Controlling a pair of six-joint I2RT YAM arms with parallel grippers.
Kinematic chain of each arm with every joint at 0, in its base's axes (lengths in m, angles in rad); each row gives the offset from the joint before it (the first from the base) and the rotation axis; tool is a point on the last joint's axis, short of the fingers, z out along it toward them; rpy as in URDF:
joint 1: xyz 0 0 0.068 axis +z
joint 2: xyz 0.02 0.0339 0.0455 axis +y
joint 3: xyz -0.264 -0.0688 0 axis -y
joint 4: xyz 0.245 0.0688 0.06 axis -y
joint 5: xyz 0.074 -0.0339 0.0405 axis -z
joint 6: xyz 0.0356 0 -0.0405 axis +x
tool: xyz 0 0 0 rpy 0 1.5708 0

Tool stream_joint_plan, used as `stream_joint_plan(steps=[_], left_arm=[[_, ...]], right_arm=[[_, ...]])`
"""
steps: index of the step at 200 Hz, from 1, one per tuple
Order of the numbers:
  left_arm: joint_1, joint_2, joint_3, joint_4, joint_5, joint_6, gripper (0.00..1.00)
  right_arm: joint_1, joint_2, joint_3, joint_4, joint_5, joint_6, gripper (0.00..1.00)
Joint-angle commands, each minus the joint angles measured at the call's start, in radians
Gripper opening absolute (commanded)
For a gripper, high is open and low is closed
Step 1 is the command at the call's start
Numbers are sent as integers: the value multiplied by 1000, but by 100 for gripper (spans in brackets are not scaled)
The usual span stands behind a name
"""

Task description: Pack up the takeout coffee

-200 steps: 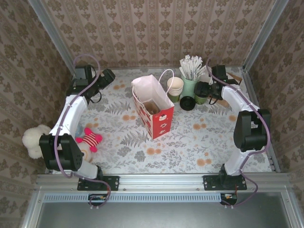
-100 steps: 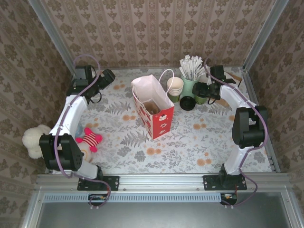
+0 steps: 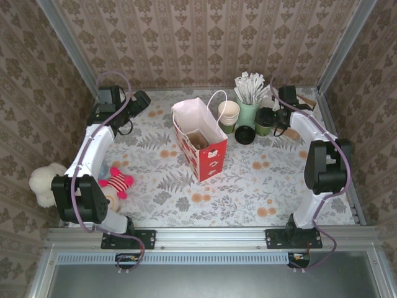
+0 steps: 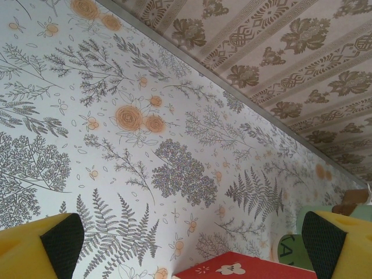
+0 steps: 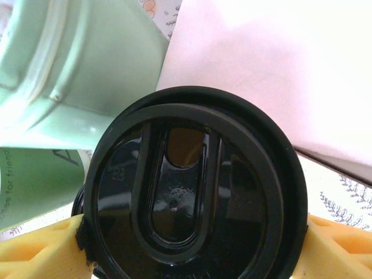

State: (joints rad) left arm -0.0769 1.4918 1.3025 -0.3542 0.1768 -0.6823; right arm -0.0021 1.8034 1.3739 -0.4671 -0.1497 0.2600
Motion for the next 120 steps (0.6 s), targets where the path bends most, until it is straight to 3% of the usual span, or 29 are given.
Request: stream_joint_plan(steps=[1, 36, 63, 100, 120], left_arm=[[8, -22, -12, 12, 28, -12, 100], [-4, -9, -9, 87, 165, 35, 100], [-40, 7, 38, 65, 188, 88, 100], [-63, 13, 53, 67, 185, 102, 100], [-67, 12, 50, 78, 200, 107, 100]], right_arm=[[-4, -75, -70, -9, -25, -20, 79], [-4, -216, -239, -4, -34, -47, 79], [-5, -333, -349, -17, -66, -59, 79], [6, -465, -477, 25, -267, -69, 79], [45, -494, -507, 30, -309, -104, 78]])
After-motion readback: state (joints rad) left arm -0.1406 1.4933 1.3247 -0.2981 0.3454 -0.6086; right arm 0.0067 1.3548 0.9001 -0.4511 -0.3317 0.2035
